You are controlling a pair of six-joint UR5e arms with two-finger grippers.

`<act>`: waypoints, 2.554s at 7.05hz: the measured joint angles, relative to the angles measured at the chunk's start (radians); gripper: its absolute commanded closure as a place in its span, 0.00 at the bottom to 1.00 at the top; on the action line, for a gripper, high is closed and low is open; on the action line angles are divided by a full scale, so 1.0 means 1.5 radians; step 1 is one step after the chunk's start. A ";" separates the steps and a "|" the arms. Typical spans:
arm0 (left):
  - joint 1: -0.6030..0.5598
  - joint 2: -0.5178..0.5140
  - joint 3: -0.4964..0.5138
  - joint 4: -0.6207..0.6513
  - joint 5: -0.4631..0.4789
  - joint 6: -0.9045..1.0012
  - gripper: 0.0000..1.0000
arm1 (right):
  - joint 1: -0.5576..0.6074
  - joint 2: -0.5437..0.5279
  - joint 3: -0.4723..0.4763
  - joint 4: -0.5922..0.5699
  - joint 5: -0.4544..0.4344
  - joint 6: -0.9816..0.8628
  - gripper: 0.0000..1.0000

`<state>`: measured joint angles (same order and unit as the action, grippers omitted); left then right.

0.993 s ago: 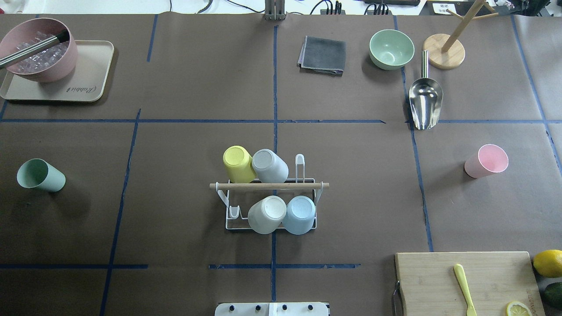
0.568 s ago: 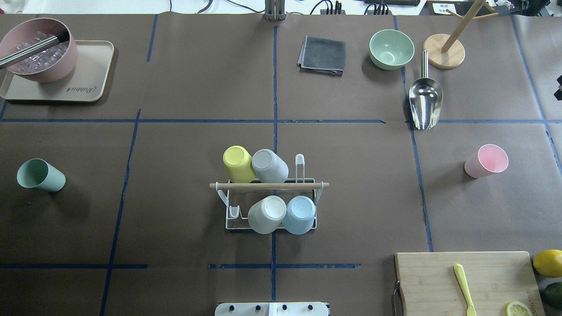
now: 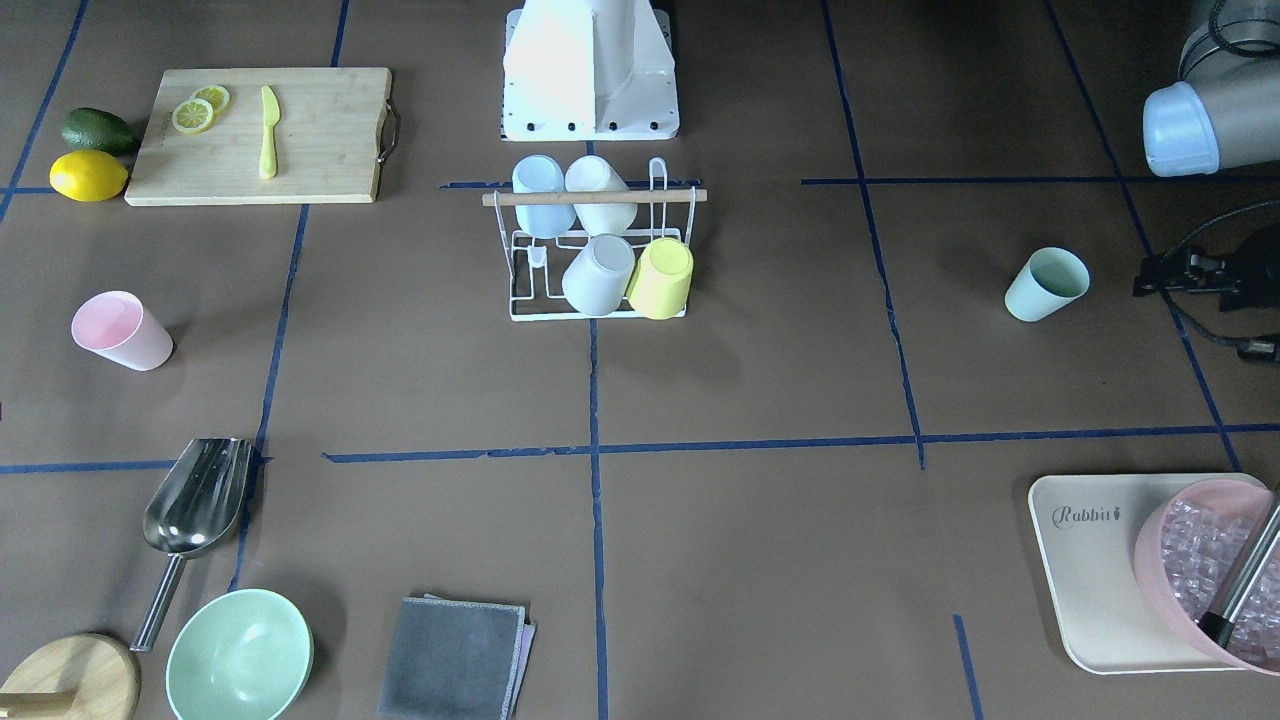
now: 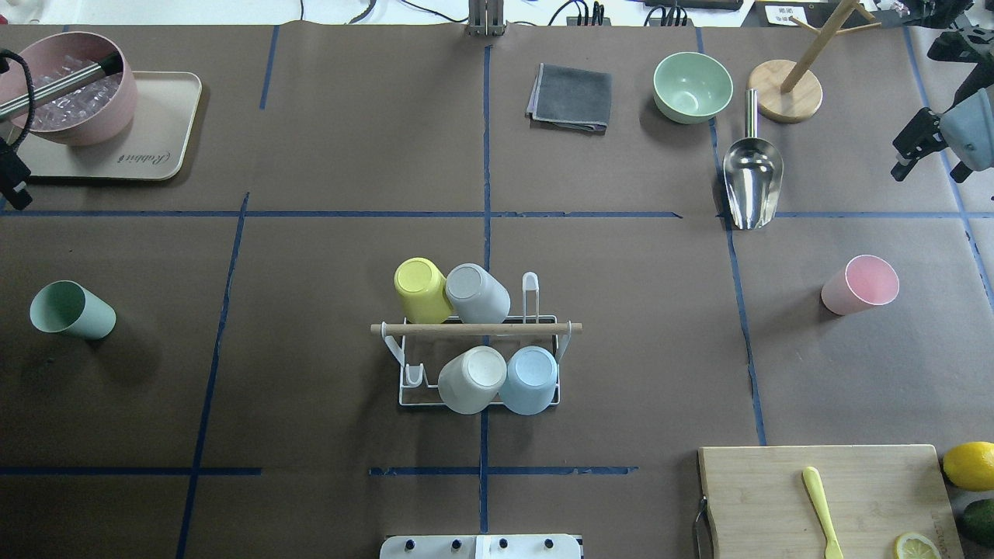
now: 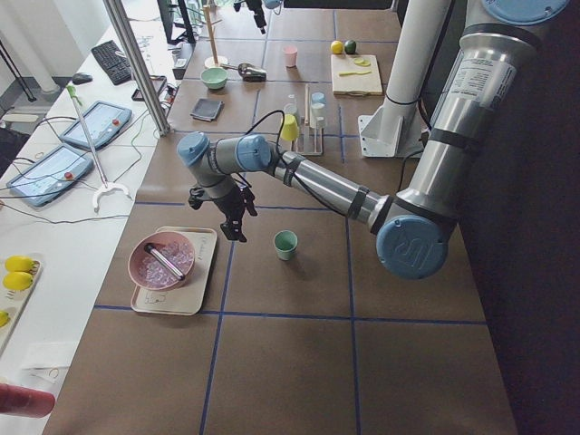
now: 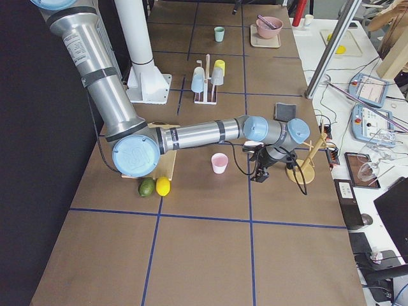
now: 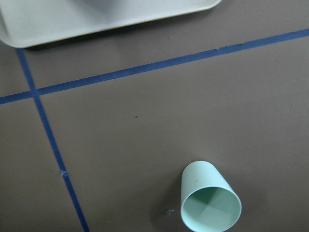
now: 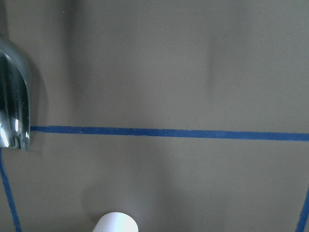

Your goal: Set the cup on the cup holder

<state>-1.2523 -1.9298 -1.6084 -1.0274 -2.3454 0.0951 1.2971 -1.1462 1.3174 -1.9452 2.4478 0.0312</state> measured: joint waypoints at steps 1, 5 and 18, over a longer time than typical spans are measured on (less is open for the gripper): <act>0.024 -0.026 0.038 0.007 -0.002 0.000 0.00 | -0.012 0.004 -0.002 -0.015 0.011 0.000 0.00; 0.093 -0.034 0.125 0.011 -0.019 0.007 0.00 | -0.066 0.014 -0.008 -0.087 0.026 -0.002 0.00; 0.187 -0.078 0.262 0.110 -0.018 0.004 0.00 | -0.157 -0.005 -0.041 -0.120 0.047 -0.040 0.01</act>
<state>-0.9725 -2.0473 -1.2158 -0.8621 -2.3722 0.1008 1.0619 -1.1544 1.2565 -2.1245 2.5188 -0.0289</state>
